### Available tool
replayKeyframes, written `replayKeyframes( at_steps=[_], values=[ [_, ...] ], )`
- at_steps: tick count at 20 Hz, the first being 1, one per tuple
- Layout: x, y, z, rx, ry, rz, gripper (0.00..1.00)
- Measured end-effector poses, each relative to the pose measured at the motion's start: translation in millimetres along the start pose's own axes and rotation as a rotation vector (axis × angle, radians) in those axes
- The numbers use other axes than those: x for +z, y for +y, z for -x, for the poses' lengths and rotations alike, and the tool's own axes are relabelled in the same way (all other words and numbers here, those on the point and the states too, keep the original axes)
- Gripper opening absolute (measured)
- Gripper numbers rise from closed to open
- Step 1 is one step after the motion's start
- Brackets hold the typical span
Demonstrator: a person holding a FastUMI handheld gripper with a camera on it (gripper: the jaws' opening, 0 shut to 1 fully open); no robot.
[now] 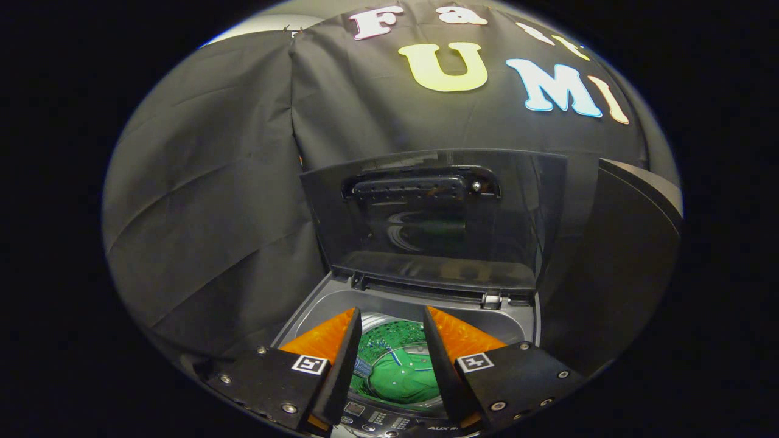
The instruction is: Put the clothes into the washing machine and then close the washing machine lid.
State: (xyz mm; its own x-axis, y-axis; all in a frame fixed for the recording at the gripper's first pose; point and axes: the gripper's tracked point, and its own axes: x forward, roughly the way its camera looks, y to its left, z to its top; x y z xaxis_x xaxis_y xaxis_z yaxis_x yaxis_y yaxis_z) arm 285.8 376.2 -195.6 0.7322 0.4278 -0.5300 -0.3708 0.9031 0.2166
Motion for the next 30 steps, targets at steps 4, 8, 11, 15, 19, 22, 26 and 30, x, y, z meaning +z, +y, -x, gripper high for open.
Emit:
replayKeyframes(
  at_steps=[4, 8, 11, 15, 19, 22, 26, 30],
  values=[
    [4.1, 1.6, 1.9, 0.015, -0.014, 0.009, 0.66],
    [10.2, 2.0, 3.6, 0.020, -0.027, 0.019, 0.67],
    [25.1, 6.1, 11.6, 0.007, -0.074, 0.037, 0.68],
    [65.0, 19.4, 15.2, 0.014, -0.155, 0.052, 0.79],
    [102.8, 32.6, 14.1, 0.014, -0.224, 0.084, 0.94],
    [129.3, 36.2, 8.0, 0.005, -0.269, 0.092, 0.94],
    [162.7, 27.3, -6.9, -0.045, -0.305, 0.053, 0.94],
    [187.7, 10.6, -29.6, -0.121, -0.300, -0.003, 0.94]
  ],
)
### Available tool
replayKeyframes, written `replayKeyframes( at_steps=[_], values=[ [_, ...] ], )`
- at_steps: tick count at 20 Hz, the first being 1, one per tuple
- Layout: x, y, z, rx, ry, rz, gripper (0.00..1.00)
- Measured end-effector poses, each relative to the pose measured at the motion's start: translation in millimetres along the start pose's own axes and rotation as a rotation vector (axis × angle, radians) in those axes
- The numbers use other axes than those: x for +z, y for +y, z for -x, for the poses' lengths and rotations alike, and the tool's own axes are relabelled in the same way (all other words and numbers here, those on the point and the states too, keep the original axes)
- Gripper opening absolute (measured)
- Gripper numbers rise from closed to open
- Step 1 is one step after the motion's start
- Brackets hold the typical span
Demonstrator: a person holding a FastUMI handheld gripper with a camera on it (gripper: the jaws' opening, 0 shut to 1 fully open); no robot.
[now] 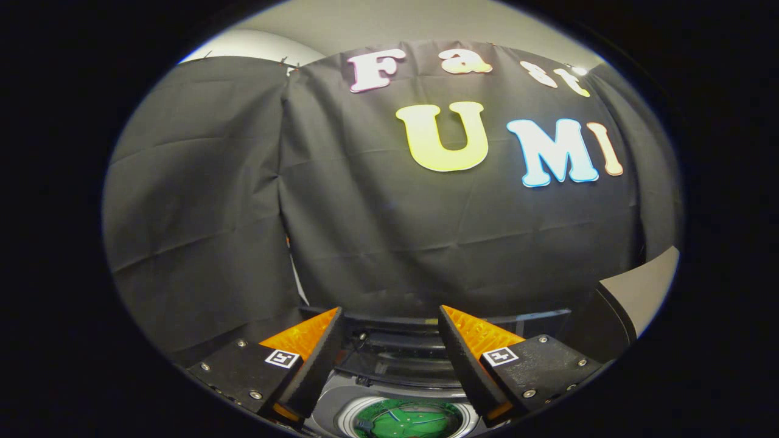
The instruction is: Put the clothes into the washing machine and then close the washing machine lid.
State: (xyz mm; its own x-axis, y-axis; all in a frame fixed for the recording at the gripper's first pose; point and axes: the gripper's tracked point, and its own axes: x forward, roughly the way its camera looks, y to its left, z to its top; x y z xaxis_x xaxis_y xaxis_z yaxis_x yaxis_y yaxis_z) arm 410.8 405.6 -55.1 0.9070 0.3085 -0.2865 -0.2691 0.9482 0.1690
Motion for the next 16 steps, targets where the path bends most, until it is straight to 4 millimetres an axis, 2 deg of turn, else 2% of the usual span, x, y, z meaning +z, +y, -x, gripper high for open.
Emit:
replayKeyframes(
  at_steps=[3, 6, 9, 11, 12, 13, 16],
  values=[
    [12.1, -6.2, -21.4, -0.039, 0.008, -0.002, 0.94],
    [11.7, -12.2, -39.3, -0.072, 0.028, 0.031, 0.94],
    [-11.3, -16.6, -52.0, -0.095, 0.114, 0.054, 0.94],
    [-35.1, -15.4, -52.1, -0.097, 0.182, 0.082, 0.94],
    [-29.1, -8.7, -48.5, -0.089, 0.141, 0.120, 0.95],
    [-37.0, -6.6, -43.0, -0.084, 0.155, 0.152, 0.95],
    [-39.2, -8.0, -41.1, -0.075, 0.138, 0.225, 0.97]
  ],
)
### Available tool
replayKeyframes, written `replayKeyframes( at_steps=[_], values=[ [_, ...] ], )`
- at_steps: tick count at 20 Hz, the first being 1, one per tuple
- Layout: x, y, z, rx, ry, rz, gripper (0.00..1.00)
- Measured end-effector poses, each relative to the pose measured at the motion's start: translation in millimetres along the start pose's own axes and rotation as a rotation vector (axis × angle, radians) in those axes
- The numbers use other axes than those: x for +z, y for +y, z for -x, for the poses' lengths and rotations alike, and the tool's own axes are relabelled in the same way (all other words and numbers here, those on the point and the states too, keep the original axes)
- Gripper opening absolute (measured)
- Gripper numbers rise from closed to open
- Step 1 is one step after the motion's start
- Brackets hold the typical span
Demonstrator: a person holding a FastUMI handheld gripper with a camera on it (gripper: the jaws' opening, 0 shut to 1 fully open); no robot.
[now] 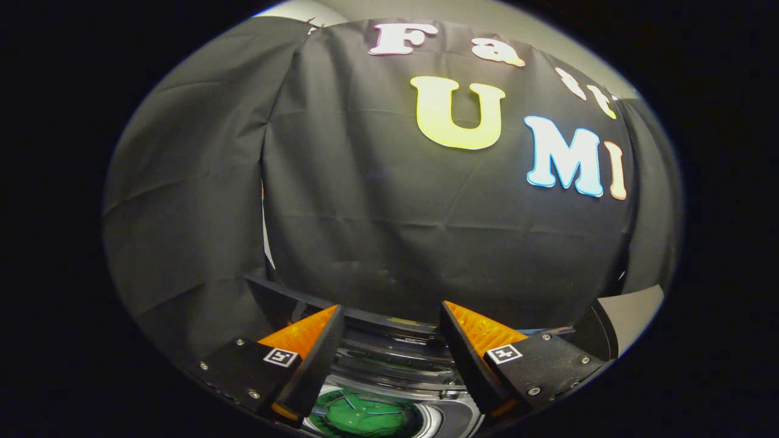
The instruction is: Put the clothes into the washing machine and then close the washing machine lid.
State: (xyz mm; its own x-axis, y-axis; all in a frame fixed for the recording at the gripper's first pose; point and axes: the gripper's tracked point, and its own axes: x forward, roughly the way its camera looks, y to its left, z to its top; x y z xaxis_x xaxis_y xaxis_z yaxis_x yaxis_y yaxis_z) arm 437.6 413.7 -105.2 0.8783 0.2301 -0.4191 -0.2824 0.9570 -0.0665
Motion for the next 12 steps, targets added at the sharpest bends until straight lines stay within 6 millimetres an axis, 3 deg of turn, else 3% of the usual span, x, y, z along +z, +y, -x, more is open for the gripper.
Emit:
replayKeyframes(
  at_steps=[7, 12],
  values=[
    [-5.8, -0.5, 15.9, 0.015, -0.002, -0.016, 0.96],
    [-17.2, 9.9, 47.2, 0.026, -0.015, 0.024, 0.96]
  ],
)
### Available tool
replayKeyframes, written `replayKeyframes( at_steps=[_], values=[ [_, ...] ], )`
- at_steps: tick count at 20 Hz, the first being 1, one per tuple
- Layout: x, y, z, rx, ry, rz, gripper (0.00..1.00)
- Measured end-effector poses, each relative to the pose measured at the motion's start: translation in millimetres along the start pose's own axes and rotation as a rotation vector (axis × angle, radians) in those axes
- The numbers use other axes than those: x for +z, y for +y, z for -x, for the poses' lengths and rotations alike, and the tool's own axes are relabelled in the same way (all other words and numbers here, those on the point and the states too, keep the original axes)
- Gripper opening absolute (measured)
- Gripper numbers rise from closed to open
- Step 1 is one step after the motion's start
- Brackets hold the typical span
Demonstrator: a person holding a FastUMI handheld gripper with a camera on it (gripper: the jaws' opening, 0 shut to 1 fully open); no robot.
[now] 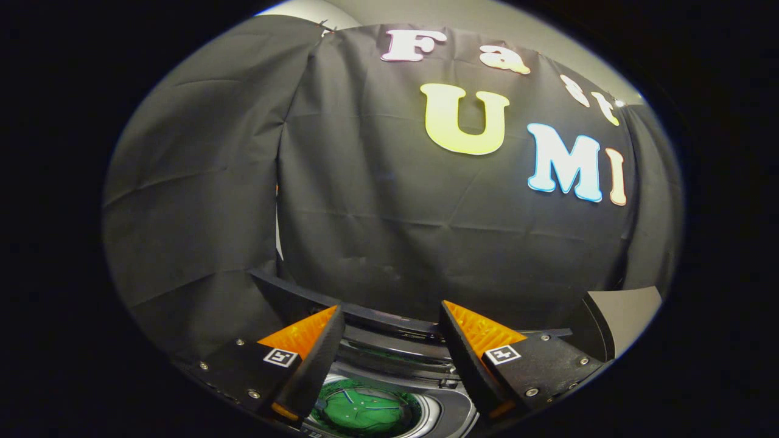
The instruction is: Put the clothes into the washing machine and then close the washing machine lid.
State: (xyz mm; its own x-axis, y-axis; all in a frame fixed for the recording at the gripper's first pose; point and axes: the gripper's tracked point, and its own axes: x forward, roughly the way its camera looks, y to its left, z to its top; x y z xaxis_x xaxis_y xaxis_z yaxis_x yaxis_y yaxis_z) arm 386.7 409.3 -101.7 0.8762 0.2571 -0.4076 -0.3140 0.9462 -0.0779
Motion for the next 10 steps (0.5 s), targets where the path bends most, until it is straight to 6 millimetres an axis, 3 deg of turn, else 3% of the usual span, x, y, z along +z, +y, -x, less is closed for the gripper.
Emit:
replayKeyframes(
  at_steps=[10],
  values=[
    [-30.8, 19.3, 48.6, 0.046, 0.020, 0.044, 0.97]
  ],
)
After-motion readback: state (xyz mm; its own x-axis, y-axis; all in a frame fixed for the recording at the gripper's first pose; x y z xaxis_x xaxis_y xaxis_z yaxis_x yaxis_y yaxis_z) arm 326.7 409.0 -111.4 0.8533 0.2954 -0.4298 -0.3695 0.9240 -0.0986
